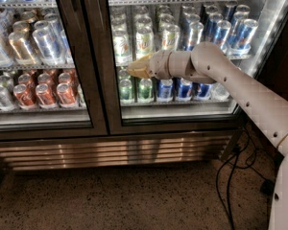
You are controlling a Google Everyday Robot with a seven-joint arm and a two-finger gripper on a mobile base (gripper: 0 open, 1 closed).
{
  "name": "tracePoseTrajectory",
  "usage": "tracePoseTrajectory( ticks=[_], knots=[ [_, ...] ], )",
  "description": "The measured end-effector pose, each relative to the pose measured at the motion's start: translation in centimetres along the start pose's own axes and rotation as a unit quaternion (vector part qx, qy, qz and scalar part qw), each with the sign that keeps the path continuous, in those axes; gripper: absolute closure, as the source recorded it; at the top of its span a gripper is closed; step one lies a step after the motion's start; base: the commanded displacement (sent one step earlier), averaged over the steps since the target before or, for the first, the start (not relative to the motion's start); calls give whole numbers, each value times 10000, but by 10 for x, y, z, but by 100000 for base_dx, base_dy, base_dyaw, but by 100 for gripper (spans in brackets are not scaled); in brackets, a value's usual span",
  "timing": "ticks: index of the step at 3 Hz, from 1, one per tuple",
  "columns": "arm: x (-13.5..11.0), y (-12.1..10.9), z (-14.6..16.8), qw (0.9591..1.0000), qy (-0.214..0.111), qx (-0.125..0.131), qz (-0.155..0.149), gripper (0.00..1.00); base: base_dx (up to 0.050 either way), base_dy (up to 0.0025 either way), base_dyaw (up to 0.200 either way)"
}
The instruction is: Close right fridge door
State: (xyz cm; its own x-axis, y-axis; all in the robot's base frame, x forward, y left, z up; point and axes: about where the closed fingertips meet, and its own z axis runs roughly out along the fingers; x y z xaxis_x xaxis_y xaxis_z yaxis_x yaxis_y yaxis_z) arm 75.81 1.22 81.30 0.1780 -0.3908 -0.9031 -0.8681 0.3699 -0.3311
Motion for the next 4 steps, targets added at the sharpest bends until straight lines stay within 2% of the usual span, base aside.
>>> tracePoseTrajectory(
  ticks=[3, 4],
  knots=[
    [-6, 14, 2, 10000, 0, 1, 0, 100, 0, 0, 0],
    [-8, 10, -32, 9990, 184, 409, 46, 100, 0, 0, 0]
  ],
)
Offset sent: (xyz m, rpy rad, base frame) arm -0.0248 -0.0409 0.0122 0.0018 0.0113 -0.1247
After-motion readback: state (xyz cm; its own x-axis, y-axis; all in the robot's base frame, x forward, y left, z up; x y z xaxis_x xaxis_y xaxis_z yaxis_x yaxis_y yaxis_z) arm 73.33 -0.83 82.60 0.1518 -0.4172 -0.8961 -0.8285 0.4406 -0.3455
